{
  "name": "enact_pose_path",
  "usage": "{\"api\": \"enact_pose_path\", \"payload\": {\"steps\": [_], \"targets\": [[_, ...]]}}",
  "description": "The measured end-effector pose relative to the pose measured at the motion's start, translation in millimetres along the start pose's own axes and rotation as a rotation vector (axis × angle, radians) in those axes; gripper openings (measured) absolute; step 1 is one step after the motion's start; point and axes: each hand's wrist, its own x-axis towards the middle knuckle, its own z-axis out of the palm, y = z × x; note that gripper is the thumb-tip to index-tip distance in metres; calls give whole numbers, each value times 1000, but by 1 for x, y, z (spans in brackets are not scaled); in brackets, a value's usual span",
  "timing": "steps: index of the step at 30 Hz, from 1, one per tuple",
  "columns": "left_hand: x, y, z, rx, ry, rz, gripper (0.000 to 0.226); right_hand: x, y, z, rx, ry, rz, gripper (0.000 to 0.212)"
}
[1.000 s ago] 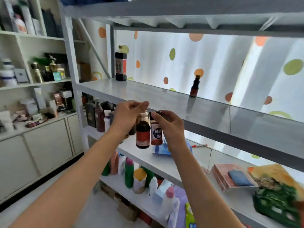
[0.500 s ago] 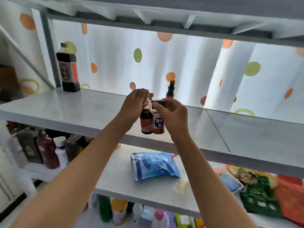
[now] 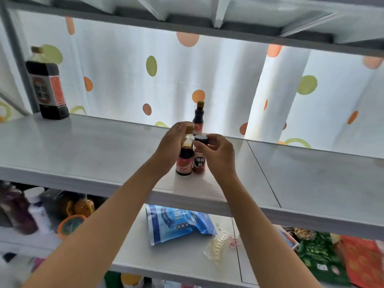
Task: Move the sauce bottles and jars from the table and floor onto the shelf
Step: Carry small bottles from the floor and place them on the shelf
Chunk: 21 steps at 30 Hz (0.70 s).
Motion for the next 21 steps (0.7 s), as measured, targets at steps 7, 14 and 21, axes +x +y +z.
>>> {"api": "enact_pose_path", "payload": {"steps": [7,14,21], "targets": [[-16,-6,-9,156,-70,-40,30,1,10,-12,19,-123,-21,40],[-35,-17,-23,682,21,-18,56,5,31,-23,-176,-293,11,41],[-18,-22,-11,750,54,-27,48,18,40,-31,-246,-313,15,26]]}}
